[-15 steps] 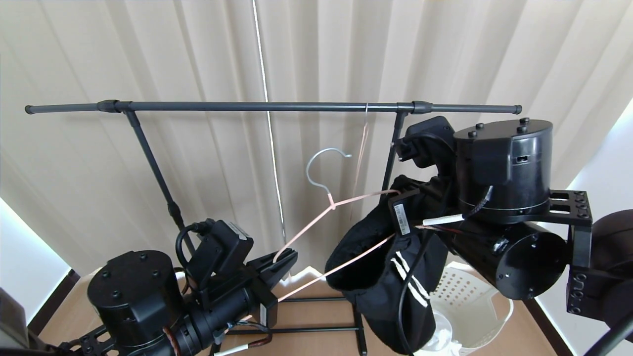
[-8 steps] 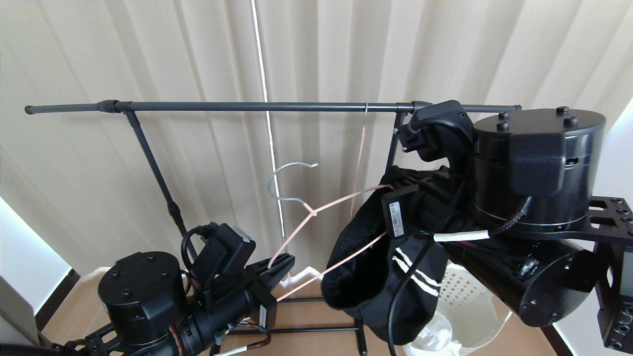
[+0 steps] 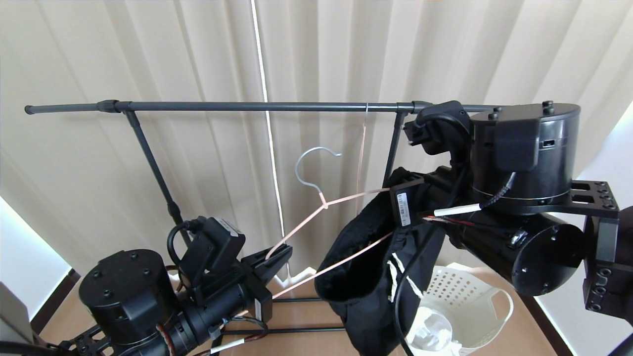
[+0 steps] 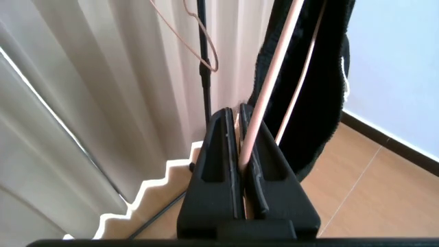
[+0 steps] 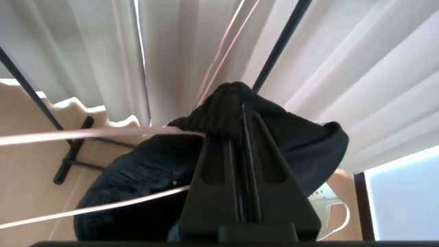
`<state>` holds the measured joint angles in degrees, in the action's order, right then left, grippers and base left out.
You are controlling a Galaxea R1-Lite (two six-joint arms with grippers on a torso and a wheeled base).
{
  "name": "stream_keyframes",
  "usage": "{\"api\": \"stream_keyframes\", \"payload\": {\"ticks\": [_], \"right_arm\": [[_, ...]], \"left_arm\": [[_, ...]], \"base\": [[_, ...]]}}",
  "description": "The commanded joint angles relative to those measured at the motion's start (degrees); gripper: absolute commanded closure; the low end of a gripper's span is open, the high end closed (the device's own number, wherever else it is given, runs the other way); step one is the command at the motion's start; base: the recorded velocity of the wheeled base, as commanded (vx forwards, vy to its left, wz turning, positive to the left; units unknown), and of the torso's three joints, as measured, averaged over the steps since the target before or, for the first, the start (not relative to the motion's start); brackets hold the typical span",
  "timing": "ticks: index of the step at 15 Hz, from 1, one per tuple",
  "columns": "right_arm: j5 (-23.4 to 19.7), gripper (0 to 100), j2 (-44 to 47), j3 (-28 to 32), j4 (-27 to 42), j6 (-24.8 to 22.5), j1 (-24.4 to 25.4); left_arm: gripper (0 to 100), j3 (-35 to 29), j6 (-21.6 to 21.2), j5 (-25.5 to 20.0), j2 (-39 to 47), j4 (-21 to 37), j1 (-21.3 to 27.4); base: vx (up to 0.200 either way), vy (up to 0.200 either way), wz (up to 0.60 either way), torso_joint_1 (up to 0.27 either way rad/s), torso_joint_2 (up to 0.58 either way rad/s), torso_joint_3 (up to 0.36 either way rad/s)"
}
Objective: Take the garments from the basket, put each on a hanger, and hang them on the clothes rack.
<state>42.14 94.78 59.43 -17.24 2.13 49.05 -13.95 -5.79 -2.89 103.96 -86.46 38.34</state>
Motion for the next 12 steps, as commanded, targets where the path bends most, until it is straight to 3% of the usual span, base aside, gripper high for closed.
{"api": "stream_keyframes", "payload": {"ticks": [1,6,12], "right_arm": [[0.8,100,-0.4,0.1,-0.3,0.0,-0.5],[0.8,100,-0.5,0.1,-0.4,0.2,-0.3],[0.5,100,0.1,-0.1,-0.5,0.7,4.9]], "left_arm": [[100,0.2,0.0,0.3,0.0,0.5,-0.1],[100,0.4,0.0,0.3,1.2,0.5,0.1],[100,0.4,0.3,0.4,4.2,-3.5,0.2]], "base": [[0.000,0.000,0.00,0.000,0.00,0.000],[0.000,0.000,0.00,0.000,0.00,0.000],[0.000,0.000,0.00,0.000,0.00,0.000]]}}
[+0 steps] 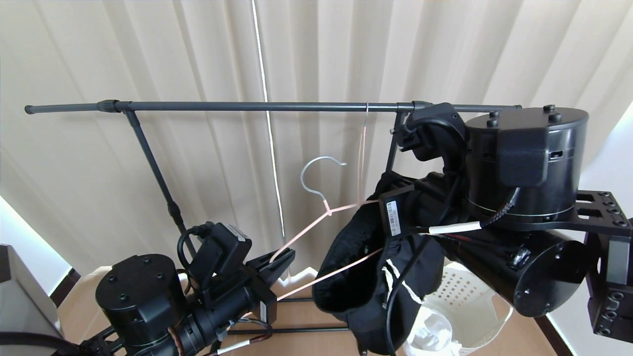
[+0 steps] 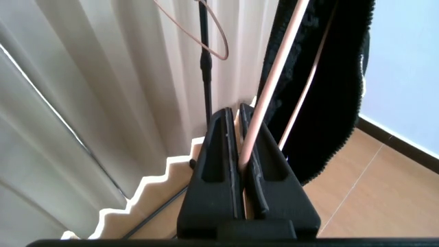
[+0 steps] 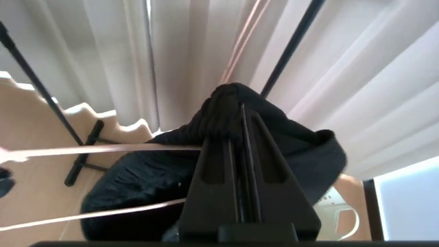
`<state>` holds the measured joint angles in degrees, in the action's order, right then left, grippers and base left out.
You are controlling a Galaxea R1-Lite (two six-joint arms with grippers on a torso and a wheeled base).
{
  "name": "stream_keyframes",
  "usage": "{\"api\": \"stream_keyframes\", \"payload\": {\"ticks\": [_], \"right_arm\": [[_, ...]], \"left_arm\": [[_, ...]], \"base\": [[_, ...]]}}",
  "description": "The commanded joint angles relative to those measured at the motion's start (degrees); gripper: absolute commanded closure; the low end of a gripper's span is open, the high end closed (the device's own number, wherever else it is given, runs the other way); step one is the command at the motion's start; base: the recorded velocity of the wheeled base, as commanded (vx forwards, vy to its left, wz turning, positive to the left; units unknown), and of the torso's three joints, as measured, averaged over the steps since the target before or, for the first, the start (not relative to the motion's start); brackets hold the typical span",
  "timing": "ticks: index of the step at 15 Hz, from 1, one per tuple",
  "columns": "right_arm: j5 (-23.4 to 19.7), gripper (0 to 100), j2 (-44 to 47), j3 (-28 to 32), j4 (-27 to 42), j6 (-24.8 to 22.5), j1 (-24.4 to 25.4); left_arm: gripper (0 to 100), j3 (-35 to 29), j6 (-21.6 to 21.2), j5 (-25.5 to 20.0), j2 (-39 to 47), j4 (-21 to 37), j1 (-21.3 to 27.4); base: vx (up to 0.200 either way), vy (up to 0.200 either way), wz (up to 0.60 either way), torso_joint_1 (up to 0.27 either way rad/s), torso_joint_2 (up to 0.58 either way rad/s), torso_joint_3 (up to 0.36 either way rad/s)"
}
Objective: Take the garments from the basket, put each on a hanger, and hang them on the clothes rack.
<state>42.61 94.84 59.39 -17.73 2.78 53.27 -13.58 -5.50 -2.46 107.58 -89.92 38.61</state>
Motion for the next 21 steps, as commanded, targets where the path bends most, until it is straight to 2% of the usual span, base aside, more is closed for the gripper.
{"api": "stream_keyframes", "payload": {"ticks": [1,10,12,17,18,21], "right_arm": [[0.1,100,0.2,0.0,0.1,1.4,2.4],[-0.2,100,0.2,0.2,-1.3,5.0,8.8],[-0.2,100,0.4,-0.1,-3.9,4.9,8.8],[0.0,100,0.4,-0.2,-4.0,4.9,7.0],[0.0,0,0.4,-0.2,-4.0,4.9,6.9],[0.1,0,0.2,0.1,-4.0,4.7,4.0]], "left_arm": [[100,-0.1,0.0,0.0,0.5,-0.1,0.0],[100,-0.5,0.8,0.0,0.5,-0.1,0.1],[100,-0.6,0.8,0.1,0.4,-0.1,0.0],[100,0.0,0.8,0.0,0.3,-0.1,0.1],[100,0.2,0.8,0.0,0.2,-0.1,0.1],[100,0.1,0.8,0.0,-0.2,-0.1,0.1]], "base": [[0.000,0.000,0.00,0.000,0.00,0.000],[0.000,0.000,0.00,0.000,0.00,0.000],[0.000,0.000,0.00,0.000,0.00,0.000],[0.000,0.000,0.00,0.000,0.00,0.000],[0.000,0.000,0.00,0.000,0.00,0.000],[0.000,0.000,0.00,0.000,0.00,0.000]]}}
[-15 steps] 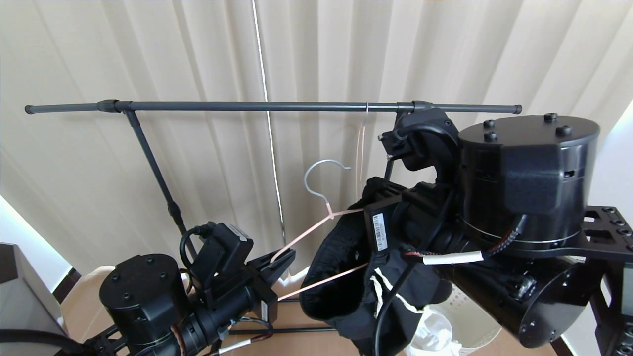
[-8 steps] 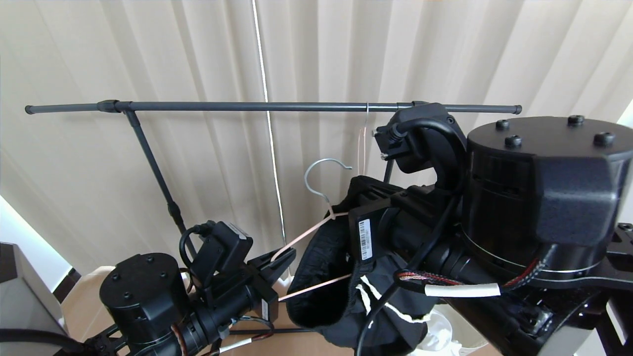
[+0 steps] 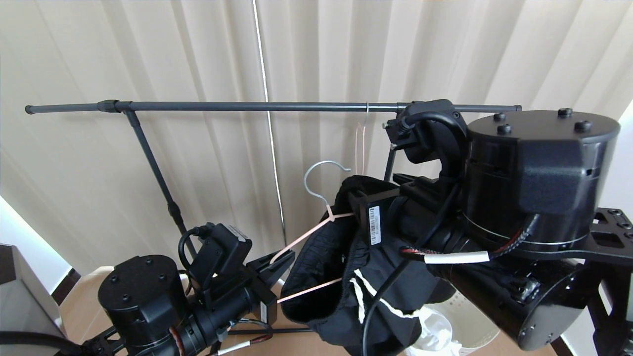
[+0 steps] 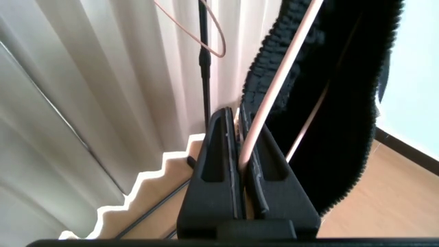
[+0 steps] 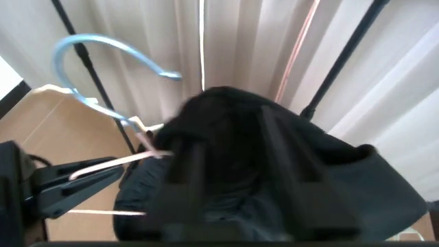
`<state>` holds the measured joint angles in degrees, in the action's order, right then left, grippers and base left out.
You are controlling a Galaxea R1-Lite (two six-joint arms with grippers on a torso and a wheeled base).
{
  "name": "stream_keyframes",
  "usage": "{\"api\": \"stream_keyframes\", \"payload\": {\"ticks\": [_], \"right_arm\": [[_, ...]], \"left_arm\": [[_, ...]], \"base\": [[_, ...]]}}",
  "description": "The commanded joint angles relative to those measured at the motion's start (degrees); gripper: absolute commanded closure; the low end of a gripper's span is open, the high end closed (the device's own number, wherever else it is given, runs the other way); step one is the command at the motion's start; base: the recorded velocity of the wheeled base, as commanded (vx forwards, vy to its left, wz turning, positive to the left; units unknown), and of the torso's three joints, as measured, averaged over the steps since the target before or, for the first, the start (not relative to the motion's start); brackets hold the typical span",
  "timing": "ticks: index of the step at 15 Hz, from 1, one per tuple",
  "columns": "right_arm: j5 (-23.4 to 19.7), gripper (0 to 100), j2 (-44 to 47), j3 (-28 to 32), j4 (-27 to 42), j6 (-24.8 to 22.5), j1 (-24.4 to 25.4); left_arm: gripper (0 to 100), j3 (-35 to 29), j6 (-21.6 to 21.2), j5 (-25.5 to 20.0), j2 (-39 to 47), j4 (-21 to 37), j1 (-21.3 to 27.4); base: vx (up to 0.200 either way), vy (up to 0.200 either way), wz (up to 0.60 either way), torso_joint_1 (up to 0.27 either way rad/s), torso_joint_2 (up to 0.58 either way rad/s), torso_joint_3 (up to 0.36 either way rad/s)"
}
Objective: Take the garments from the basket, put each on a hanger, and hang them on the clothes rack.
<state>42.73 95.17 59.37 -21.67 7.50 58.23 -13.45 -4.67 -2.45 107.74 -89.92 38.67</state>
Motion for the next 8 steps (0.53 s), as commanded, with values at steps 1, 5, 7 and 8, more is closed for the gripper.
{"api": "stream_keyframes", "payload": {"ticks": [1,5,7,8], "right_arm": [[0.1,0,-0.3,0.1,0.0,0.0,-1.5],[0.1,0,0.1,0.1,0.0,0.0,-2.6],[0.1,0,0.7,0.1,-0.1,0.1,-2.4],[0.1,0,0.7,0.1,-0.1,0.1,-2.2]], "left_arm": [[100,0.1,0.0,-0.1,-0.7,-0.1,0.0],[100,0.0,0.0,-0.2,-1.7,-0.1,0.1],[100,-0.4,1.2,-0.1,-2.1,-0.1,0.2],[100,-0.4,1.5,-0.1,-2.4,-0.1,0.2]], "base": [[0.000,0.000,0.00,0.000,0.00,0.000],[0.000,0.000,0.00,0.000,0.00,0.000],[0.000,0.000,0.00,0.000,0.00,0.000],[0.000,0.000,0.00,0.000,0.00,0.000]]}}
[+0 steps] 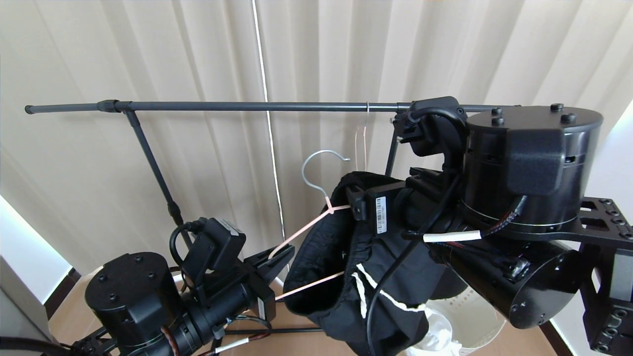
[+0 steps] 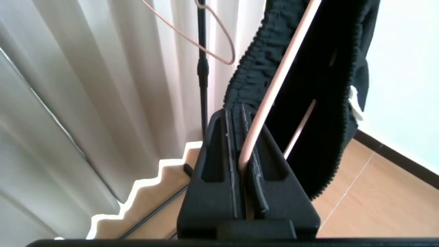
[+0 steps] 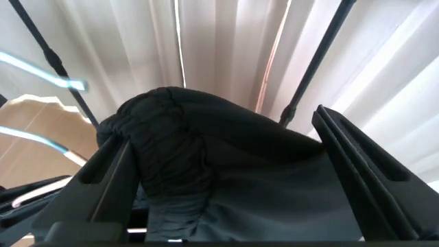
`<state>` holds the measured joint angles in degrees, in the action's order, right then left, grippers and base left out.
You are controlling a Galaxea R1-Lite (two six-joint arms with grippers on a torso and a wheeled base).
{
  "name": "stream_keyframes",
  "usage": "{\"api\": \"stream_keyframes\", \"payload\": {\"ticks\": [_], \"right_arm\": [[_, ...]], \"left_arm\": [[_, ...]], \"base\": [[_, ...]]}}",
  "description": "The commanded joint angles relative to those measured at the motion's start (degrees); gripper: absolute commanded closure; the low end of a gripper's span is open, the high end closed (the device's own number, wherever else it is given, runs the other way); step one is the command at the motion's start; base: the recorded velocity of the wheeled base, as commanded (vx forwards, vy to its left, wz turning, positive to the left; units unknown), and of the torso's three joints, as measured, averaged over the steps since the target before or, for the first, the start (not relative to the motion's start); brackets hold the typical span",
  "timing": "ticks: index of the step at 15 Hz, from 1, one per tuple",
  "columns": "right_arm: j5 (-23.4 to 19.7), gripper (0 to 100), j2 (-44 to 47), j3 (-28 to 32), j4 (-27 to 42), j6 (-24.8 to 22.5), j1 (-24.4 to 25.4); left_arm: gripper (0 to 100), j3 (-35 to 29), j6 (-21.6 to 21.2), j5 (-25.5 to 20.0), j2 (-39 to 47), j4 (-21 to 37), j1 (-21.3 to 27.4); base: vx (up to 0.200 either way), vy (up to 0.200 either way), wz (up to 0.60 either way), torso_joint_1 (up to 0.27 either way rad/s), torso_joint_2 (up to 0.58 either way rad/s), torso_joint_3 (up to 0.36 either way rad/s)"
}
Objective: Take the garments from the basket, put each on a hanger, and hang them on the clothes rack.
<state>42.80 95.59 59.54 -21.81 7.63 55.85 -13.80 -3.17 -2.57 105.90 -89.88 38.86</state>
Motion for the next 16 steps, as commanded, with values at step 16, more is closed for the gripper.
{"api": "stream_keyframes", "payload": {"ticks": [16], "right_arm": [[0.1,0,-0.7,-0.2,0.1,-0.1,1.5]], "left_arm": [[100,-3.9,3.3,2.6,1.4,-0.1,-1.9]], "base": [[0.000,0.000,0.00,0.000,0.00,0.000]]}}
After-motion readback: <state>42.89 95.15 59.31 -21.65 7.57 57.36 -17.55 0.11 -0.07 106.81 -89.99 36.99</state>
